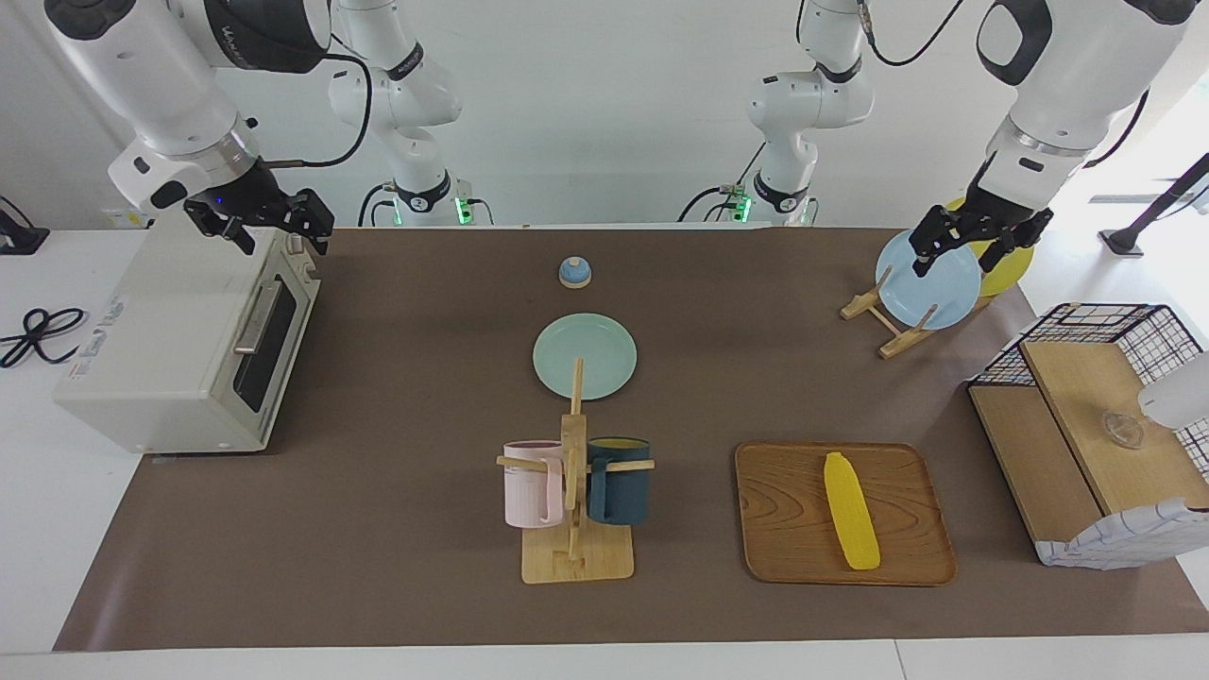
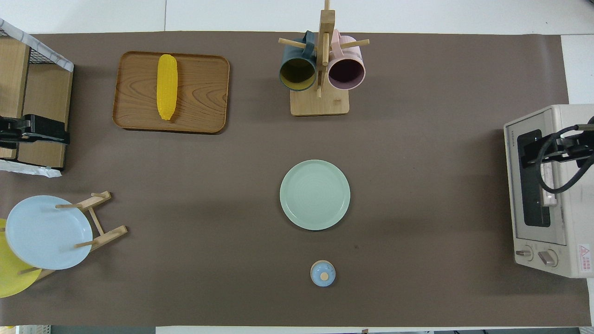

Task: Put corn in oven
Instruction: 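Move the left gripper toward the yellow corn on the wooden tray, then lower the left gripper and grasp the yellow corn on the tray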

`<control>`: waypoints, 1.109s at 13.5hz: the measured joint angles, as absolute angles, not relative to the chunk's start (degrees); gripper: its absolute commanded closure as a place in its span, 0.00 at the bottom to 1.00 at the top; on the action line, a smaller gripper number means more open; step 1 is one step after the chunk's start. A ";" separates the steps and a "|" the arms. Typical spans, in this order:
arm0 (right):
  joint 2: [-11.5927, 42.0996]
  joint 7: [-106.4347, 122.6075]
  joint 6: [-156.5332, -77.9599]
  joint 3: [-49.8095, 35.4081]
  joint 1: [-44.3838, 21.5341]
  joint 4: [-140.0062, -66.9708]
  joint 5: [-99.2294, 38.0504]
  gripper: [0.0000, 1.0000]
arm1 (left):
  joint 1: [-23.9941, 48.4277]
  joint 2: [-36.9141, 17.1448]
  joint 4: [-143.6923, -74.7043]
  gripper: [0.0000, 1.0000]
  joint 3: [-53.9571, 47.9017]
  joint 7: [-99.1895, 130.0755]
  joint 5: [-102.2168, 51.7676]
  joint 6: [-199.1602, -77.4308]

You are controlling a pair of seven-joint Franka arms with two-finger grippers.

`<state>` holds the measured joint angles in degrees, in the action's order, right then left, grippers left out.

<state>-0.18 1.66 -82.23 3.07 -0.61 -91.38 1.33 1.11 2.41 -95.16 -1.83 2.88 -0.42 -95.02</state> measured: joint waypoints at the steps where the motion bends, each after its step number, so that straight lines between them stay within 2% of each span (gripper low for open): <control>1: -0.18 1.66 -82.23 3.07 -0.61 -91.38 1.33 0.00 | 1.14 2.33 -95.36 0.00 -1.92 2.88 -0.48 -95.37; 3: -0.21 1.66 -82.64 3.08 -0.48 -91.64 1.33 0.00 | 1.18 1.58 -95.76 0.00 -2.06 2.88 -0.62 -96.45; 4: -0.35 1.80 -84.00 3.11 -0.37 -92.43 1.33 0.10 | 1.18 0.58 -95.84 0.00 -2.10 2.88 -1.02 -97.44; 5: -0.56 2.72 -85.45 3.20 -0.36 -93.62 1.33 0.52 | 1.19 -0.90 -95.87 0.00 -2.13 2.88 -1.59 -98.95; 6: -0.75 3.98 -86.37 3.31 -0.35 -94.64 1.33 0.82 | 1.26 -2.71 -95.85 0.00 -2.24 2.88 -1.93 -100.47; 7: -0.90 4.94 -86.97 3.42 -0.32 -95.32 1.33 1.00 | 1.58 -4.95 -95.66 0.00 -2.39 2.88 -2.13 -102.12; 10: -1.68 7.20 -90.08 3.62 0.04 -97.65 1.33 1.00 | 3.96 -15.38 -91.49 0.00 -2.51 2.90 -2.21 -106.94; 15: -4.51 8.53 -99.23 3.80 3.72 -106.87 2.96 1.00 | 7.24 -35.99 -74.52 0.00 -2.47 2.94 -2.20 -110.93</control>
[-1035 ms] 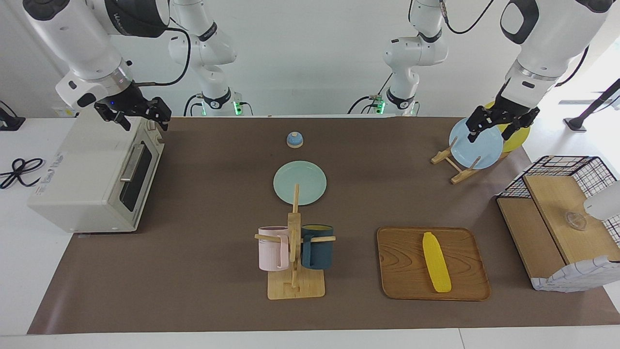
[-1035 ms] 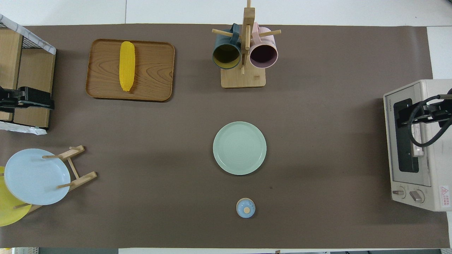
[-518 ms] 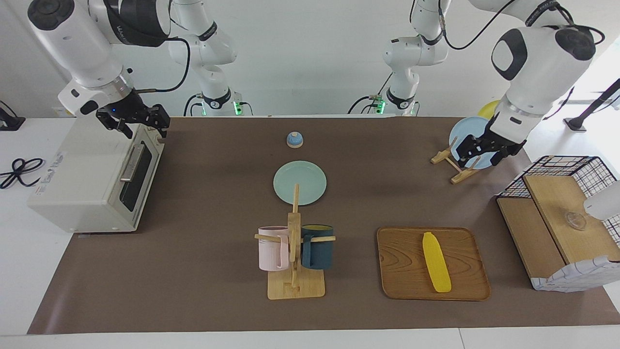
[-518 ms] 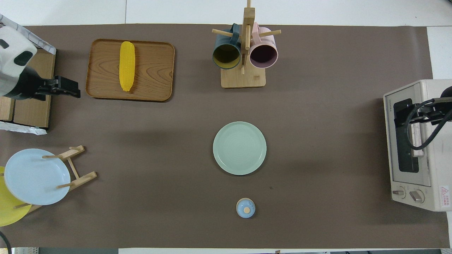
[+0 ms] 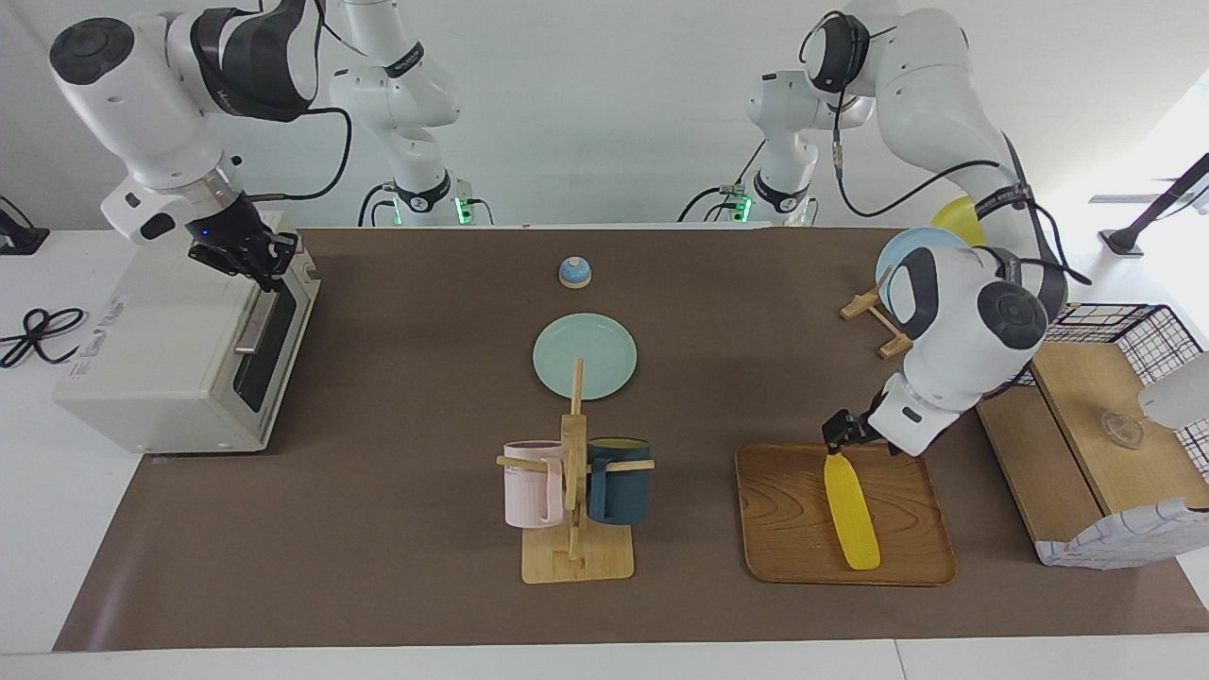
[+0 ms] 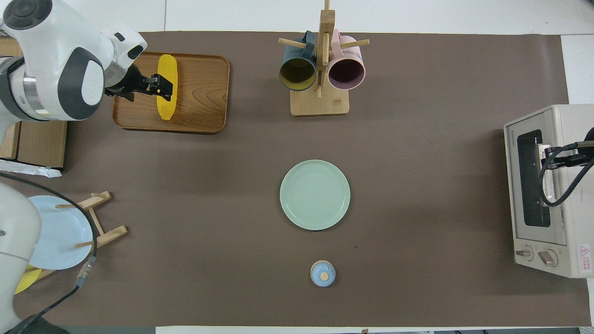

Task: Put corn in oven
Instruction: 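Lower the left gripper and grasp the yellow corn on the tray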

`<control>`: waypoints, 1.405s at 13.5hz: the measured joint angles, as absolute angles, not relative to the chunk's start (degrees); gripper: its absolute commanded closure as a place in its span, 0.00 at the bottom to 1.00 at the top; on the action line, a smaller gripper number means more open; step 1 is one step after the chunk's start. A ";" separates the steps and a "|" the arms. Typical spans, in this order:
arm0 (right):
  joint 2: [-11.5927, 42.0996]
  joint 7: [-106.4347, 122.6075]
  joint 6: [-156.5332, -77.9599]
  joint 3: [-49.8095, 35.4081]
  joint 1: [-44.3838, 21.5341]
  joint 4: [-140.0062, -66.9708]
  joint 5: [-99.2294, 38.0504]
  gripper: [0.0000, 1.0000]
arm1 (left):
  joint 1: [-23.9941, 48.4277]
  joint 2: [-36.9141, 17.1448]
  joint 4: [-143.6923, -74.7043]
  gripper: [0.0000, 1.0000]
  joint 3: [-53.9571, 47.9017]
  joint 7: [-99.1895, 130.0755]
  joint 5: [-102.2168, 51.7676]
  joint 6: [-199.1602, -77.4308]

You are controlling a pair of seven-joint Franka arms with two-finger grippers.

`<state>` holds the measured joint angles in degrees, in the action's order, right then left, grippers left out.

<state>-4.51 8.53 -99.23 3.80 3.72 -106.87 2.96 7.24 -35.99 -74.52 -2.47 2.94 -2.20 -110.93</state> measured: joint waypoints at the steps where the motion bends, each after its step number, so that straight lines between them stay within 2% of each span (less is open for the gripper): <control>1: -4.73 8.53 -101.14 3.79 3.90 -108.23 3.65 1.00 | 7.27 -38.23 -72.65 0.00 -2.46 2.94 -2.20 -112.76; 4: -4.73 8.53 -104.90 3.82 5.28 -111.36 4.32 1.00 | 7.15 -41.28 -71.62 0.00 -2.17 2.53 -2.18 -117.11; 9: -4.38 8.53 -106.44 3.83 6.85 -113.03 4.34 1.00 | 7.32 -44.43 -71.59 0.01 -2.23 1.66 -2.17 -121.16; 10: -4.04 8.53 -107.13 3.84 7.18 -113.21 4.34 1.00 | 7.32 -44.61 -71.59 0.26 -2.23 1.62 -2.17 -121.64; 11: -3.65 8.53 -107.46 3.85 7.57 -113.42 4.34 1.00 | 7.32 -44.64 -71.59 0.67 -2.23 1.59 -2.17 -121.80; 12: -3.35 8.53 -107.54 3.85 7.92 -113.60 4.34 1.00 | 7.32 -44.64 -71.57 0.91 -2.22 1.58 -2.17 -121.83; 13: -3.16 8.53 -107.57 3.85 8.13 -113.89 4.34 1.00 | 7.30 -44.64 -71.56 1.00 -2.21 1.57 -2.16 -121.83; 19: -3.12 8.53 -107.71 3.84 8.59 -114.86 4.27 1.00 | 7.22 -43.01 -70.36 1.00 -2.14 1.82 -6.45 -120.04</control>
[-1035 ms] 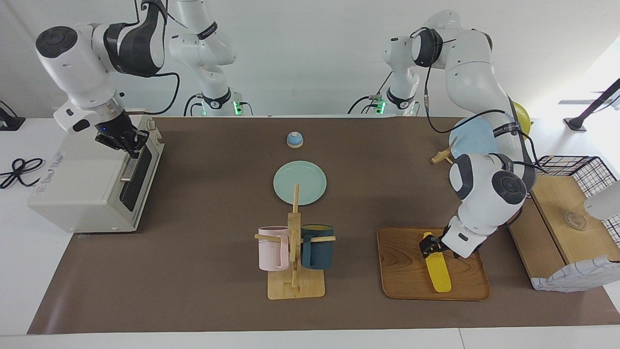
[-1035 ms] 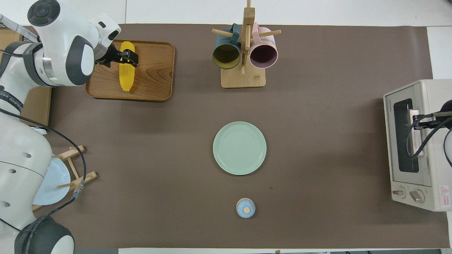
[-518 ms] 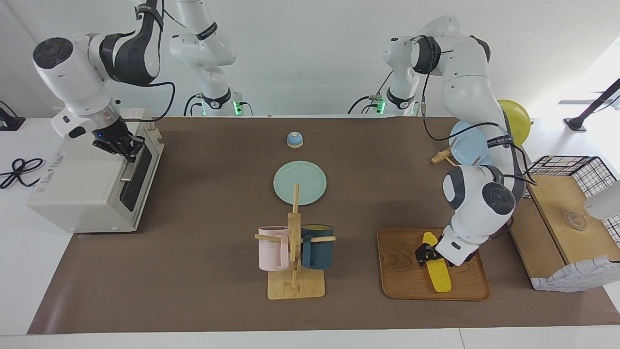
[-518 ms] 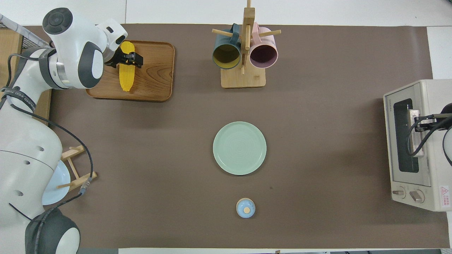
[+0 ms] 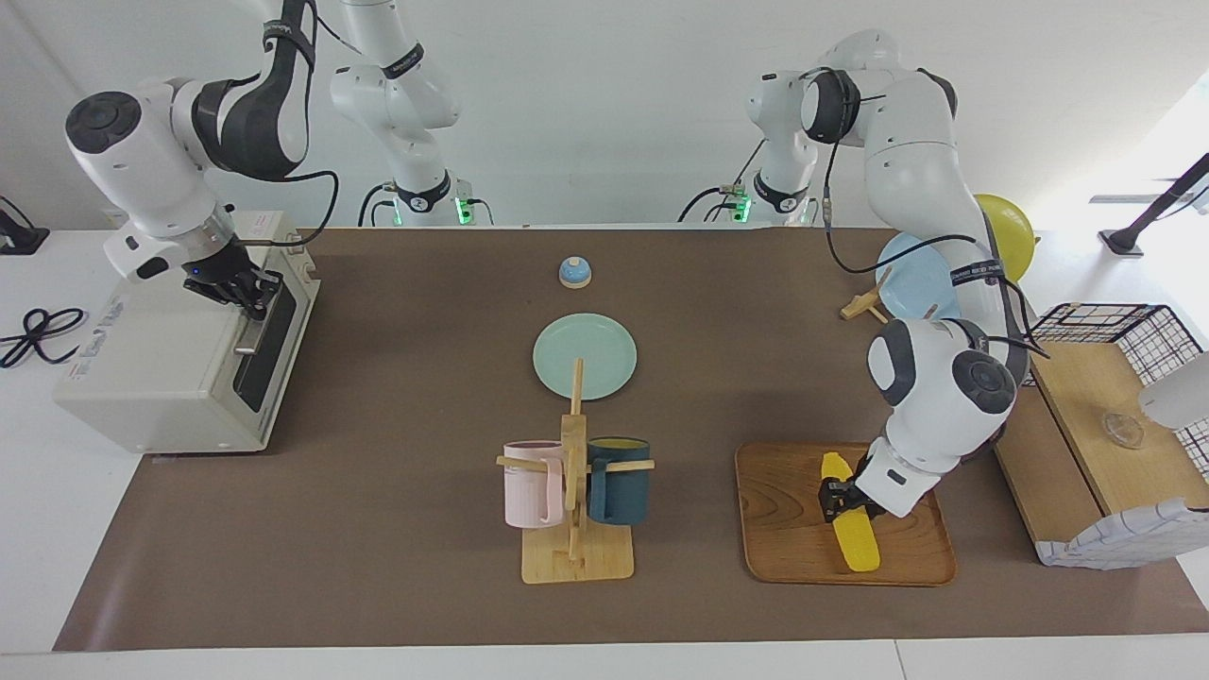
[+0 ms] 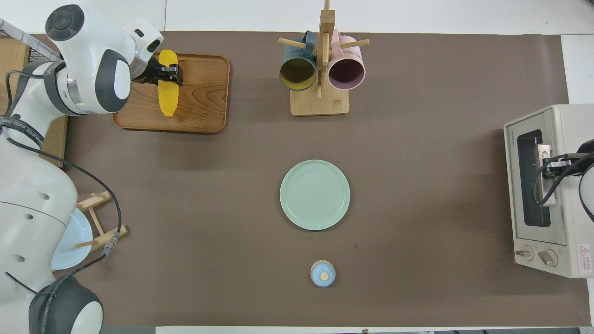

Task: Put corn in oven
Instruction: 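Lower the left gripper and grasp the yellow corn on the tray, then carry the corn with the left gripper over the pale green plate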

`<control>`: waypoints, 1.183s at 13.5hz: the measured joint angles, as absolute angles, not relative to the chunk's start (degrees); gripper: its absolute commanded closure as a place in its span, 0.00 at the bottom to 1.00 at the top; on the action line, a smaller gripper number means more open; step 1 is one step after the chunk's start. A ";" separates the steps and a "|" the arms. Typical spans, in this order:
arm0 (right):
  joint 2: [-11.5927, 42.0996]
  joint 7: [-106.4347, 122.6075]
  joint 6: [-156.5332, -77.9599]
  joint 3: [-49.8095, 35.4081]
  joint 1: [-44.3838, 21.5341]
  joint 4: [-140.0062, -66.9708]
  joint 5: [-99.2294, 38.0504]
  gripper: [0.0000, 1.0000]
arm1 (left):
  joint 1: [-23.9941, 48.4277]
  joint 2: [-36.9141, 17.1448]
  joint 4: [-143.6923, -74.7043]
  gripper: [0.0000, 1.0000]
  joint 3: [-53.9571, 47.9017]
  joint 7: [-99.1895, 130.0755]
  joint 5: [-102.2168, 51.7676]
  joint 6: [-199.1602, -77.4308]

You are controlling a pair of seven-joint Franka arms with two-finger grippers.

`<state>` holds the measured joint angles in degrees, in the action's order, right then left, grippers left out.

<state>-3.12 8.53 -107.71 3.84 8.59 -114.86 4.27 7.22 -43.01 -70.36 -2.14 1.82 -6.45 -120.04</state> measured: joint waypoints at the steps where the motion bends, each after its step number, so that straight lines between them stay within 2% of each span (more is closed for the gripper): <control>1: -3.12 8.53 -107.71 3.85 8.59 -114.87 4.08 1.00 | 7.27 -41.25 -70.51 1.00 -2.19 2.83 -6.88 -117.97; 3: -3.12 8.52 -107.66 3.81 8.57 -114.94 2.95 1.00 | 8.07 -35.95 -73.32 1.00 -2.55 5.50 -7.02 -114.73; 6: -3.12 7.86 -107.63 3.59 7.99 -115.15 2.22 1.00 | 12.06 -24.85 -82.68 1.00 -2.94 9.05 -7.16 -110.79; 9: -3.11 6.06 -107.69 3.48 5.73 -115.45 2.12 1.00 | 20.77 -17.18 -91.90 1.00 -3.14 18.61 -7.37 -110.70; 13: -2.40 3.43 -108.44 3.34 2.18 -116.23 2.10 1.00 | 34.89 -13.94 -104.97 1.00 -3.26 30.12 -7.37 -128.00; 16: -2.07 3.43 -107.87 3.54 2.26 -115.72 2.11 1.00 | 41.31 -15.71 -109.86 1.00 -3.16 34.91 -7.37 -137.50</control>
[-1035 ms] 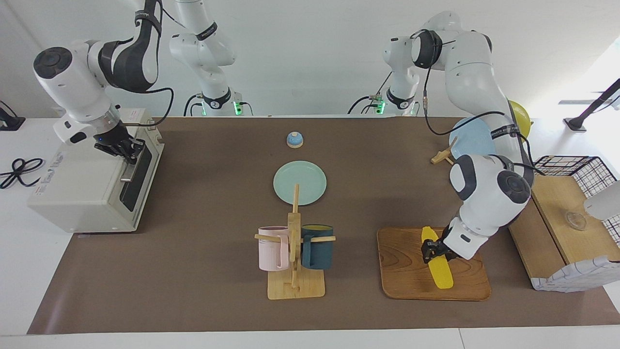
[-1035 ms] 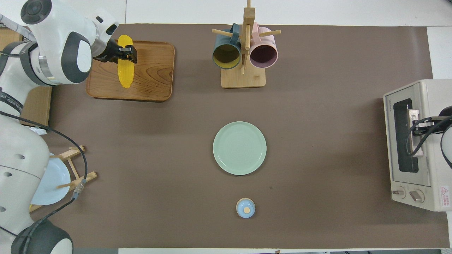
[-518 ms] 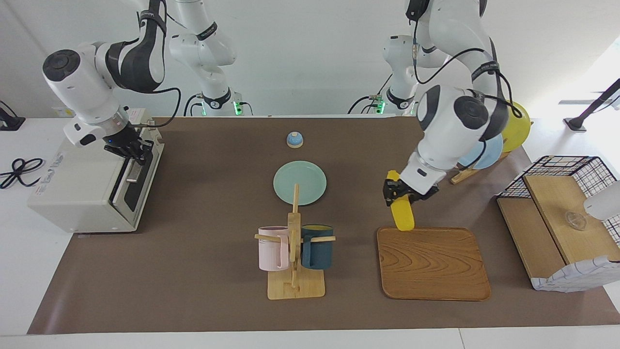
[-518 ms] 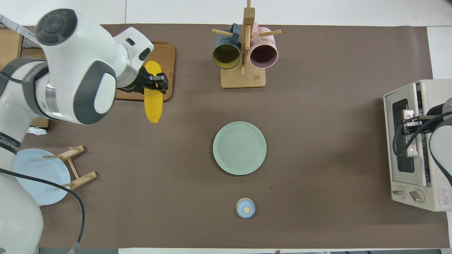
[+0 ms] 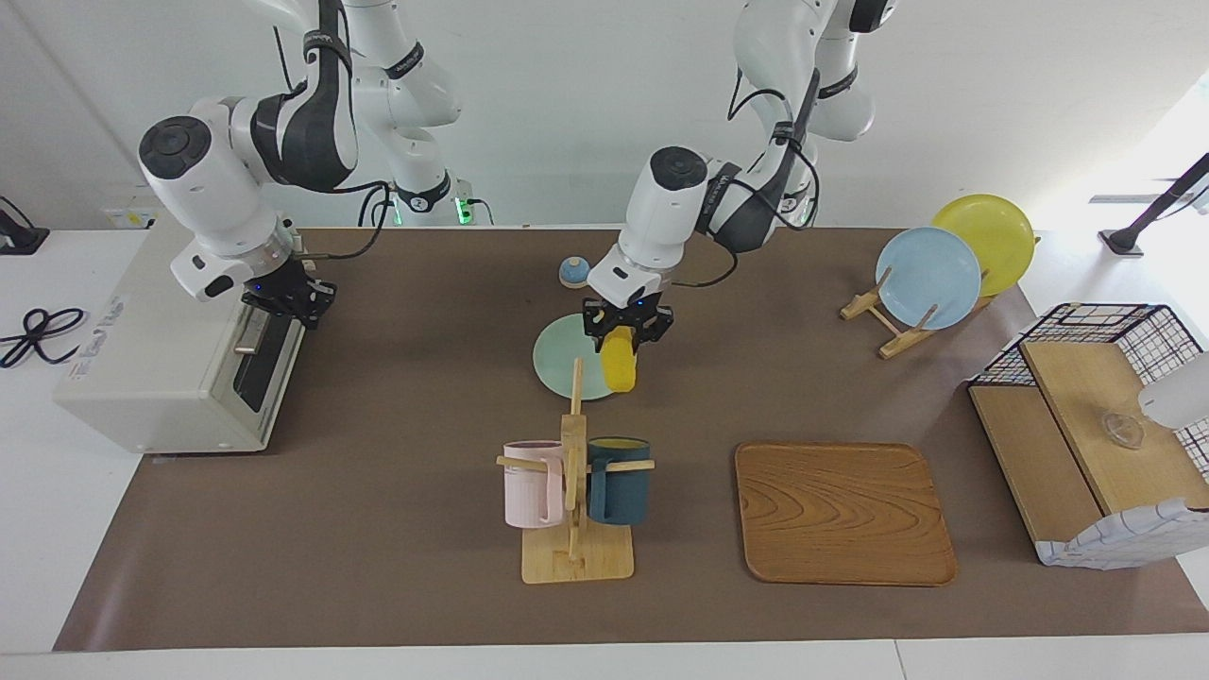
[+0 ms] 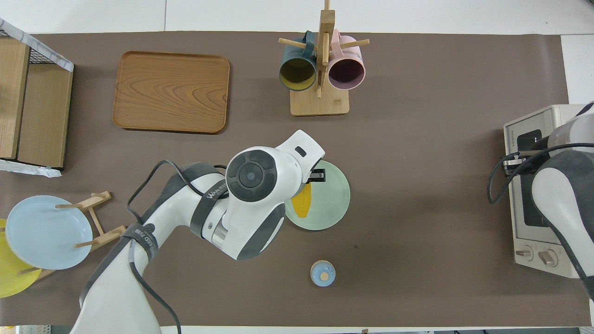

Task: Put corn in oven
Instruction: 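Carry the corn with the left gripper over the pale green plate, then release the corn onto the plate and withdraw the left gripper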

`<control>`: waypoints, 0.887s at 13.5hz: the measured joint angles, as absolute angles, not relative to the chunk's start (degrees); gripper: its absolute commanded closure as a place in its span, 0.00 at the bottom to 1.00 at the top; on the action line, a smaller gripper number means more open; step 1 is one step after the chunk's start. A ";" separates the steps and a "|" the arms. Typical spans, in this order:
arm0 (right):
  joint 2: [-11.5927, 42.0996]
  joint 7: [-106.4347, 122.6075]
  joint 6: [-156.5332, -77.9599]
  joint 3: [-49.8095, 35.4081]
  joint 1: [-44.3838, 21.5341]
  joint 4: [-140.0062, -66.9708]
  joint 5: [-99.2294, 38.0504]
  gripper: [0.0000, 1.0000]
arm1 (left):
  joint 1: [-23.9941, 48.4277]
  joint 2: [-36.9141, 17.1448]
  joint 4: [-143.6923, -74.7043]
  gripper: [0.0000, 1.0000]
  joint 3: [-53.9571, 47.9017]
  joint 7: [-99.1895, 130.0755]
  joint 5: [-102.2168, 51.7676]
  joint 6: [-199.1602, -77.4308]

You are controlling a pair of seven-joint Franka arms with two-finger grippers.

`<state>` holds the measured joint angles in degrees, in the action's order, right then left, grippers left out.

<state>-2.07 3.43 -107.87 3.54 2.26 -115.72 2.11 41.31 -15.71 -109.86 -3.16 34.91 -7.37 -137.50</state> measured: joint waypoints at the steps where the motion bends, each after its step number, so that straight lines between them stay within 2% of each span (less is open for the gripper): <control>1: -2.05 3.43 -106.70 3.56 2.41 -114.80 2.17 1.00 | 42.27 -16.90 -110.16 1.00 -3.10 35.26 -7.37 -139.08; 5: -2.05 3.62 -103.48 3.62 2.83 -111.61 4.08 1.00 | 44.10 -20.85 -110.20 1.00 -2.90 35.61 -7.37 -142.93; 6: -2.03 3.92 -103.48 3.64 3.24 -111.56 4.19 0.95 | 44.12 -21.15 -110.20 1.00 -2.89 35.61 -7.37 -143.16; 7: -1.98 4.02 -103.48 3.67 3.55 -111.56 4.19 0.97 | 44.12 -21.37 -110.22 1.00 -2.89 35.61 -7.36 -143.26; 8: -1.90 4.09 -103.46 3.70 3.68 -111.55 4.20 0.97 | 44.18 -21.52 -110.24 0.74 -2.89 35.60 -7.35 -143.31; 9: -1.83 4.16 -103.34 3.69 3.67 -111.55 4.20 0.97 | 44.32 -21.54 -110.25 0.15 -2.88 35.60 -7.34 -143.34; 10: -1.79 4.16 -103.29 3.68 3.64 -111.55 4.20 0.97 | 44.49 -21.54 -110.25 0.00 -2.79 35.60 -7.33 -143.37; 12: -1.79 4.17 -103.29 3.70 3.73 -111.50 4.24 1.00 | 44.62 -21.53 -110.23 0.00 -2.70 35.60 -7.33 -143.37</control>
<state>-1.79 4.17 -103.29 3.70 3.73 -111.50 4.24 44.62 -21.53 -110.23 -2.70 35.60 -7.33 -143.37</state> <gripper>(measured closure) 0.969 0.282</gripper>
